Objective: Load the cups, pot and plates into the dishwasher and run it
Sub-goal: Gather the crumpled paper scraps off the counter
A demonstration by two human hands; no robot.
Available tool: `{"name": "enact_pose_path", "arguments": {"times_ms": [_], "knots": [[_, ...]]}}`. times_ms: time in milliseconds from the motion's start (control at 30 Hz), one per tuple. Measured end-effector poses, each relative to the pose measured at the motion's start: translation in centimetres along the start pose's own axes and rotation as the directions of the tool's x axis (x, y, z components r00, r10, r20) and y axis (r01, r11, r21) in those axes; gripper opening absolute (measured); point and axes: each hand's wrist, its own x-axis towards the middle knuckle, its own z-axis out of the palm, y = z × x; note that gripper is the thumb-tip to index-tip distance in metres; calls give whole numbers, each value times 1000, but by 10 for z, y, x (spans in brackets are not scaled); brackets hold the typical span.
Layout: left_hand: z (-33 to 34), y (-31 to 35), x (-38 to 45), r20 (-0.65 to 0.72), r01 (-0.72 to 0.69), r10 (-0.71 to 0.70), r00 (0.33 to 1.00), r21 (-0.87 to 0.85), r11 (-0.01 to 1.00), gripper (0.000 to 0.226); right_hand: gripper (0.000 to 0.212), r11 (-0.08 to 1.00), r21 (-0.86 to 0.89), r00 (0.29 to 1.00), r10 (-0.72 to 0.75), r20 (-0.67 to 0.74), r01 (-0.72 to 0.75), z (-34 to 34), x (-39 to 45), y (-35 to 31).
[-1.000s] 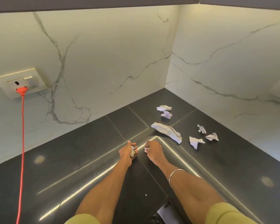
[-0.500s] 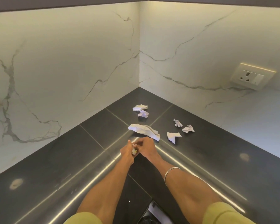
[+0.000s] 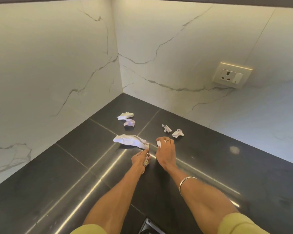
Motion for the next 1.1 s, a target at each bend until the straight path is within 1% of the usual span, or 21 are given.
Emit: {"name": "enact_pose_path", "arguments": {"times_ms": [67,133,167,233,300,333,367,400,433,467,533,633,767,867,933,1033,1067,1100], "knots": [[-3,0,3,28,0,1,1000,-16,1000,28,48,994,-107,994,13,109,-1,1,10,12],[-8,-1,5,33,3,-2,999,-58,998,30,52,984,-176,971,73,230,-32,4,14,20],[-10,-1,7,29,3,-1,1000,-80,997,31,53,979,-199,958,103,269,-50,5,14,22],[-12,0,8,29,9,-5,1000,-111,994,32,46,977,-203,962,113,249,-62,7,13,24],[-12,0,10,26,7,-4,1000,-123,992,31,32,978,-202,978,88,189,-49,6,11,21],[-12,-1,10,27,1,3,1000,-127,992,30,23,982,-184,983,80,168,-48,5,9,19],[-13,-1,9,33,-3,7,999,-133,991,29,15,990,-119,983,92,157,-73,4,7,16],[-13,-3,9,36,-12,17,999,-140,990,28,11,993,-11,981,117,158,-117,4,4,13],[-14,-3,7,37,-20,26,999,-142,990,27,11,982,107,978,135,158,-153,4,-1,9],[-14,-4,8,38,-29,34,999,-144,989,27,11,965,207,981,130,143,-158,4,-5,7],[-14,-5,4,41,-44,51,998,-145,988,26,12,938,325,990,85,112,-117,2,-14,0],[-14,-7,4,29,-46,51,998,-167,985,29,15,922,384,990,2,139,-56,0,-22,-10],[-17,-8,1,31,-47,53,998,-175,983,35,29,956,287,975,-120,189,62,2,-30,-17],[-19,-9,0,12,-50,52,999,-150,988,35,33,951,248,960,-229,161,186,-1,-36,-17],[-19,-10,-1,31,-47,51,998,-125,991,33,32,939,220,948,-295,122,264,0,-40,-15],[-18,-10,-4,26,-52,56,998,-116,992,20,33,931,221,945,-314,88,289,0,-41,-18],[-18,-10,-5,16,-48,51,999,-120,992,21,34,930,225,946,-314,82,289,1,-41,-20],[-18,-10,-4,3,-49,49,999,-120,992,28,34,932,219,946,-314,83,290,-1,-42,-22]]}}
